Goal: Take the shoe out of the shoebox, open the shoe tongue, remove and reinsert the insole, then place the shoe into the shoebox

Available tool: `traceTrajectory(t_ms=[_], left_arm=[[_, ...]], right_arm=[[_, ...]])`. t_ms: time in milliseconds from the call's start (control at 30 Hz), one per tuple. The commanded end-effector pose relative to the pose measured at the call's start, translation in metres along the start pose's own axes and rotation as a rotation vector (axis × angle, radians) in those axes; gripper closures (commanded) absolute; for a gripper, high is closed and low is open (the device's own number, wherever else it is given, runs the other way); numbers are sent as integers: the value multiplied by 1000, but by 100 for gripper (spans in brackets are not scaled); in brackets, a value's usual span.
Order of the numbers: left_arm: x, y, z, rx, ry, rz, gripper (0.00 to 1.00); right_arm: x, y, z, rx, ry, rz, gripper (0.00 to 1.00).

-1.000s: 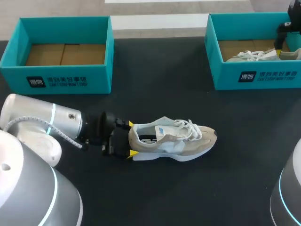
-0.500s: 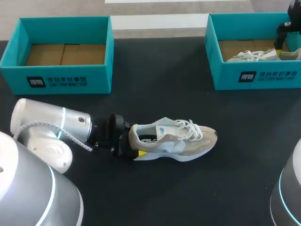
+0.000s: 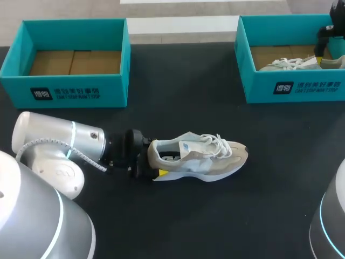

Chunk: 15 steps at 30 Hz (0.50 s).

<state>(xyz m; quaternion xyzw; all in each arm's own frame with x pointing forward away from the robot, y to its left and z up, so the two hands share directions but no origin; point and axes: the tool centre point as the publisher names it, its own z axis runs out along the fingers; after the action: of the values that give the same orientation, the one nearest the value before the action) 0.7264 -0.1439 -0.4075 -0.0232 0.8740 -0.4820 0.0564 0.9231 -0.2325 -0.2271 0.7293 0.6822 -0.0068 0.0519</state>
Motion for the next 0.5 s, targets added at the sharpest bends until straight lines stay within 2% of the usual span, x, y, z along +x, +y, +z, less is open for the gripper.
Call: traceTrajectory(t_ms=[33, 500], left_arm=[[-3, -1, -1, -14, 17, 4, 100], [-10, 12, 2, -32, 61, -14, 100]], right_arm=[[0, 0, 0, -1, 0, 0, 0], [0, 0, 0, -1, 0, 0, 0]])
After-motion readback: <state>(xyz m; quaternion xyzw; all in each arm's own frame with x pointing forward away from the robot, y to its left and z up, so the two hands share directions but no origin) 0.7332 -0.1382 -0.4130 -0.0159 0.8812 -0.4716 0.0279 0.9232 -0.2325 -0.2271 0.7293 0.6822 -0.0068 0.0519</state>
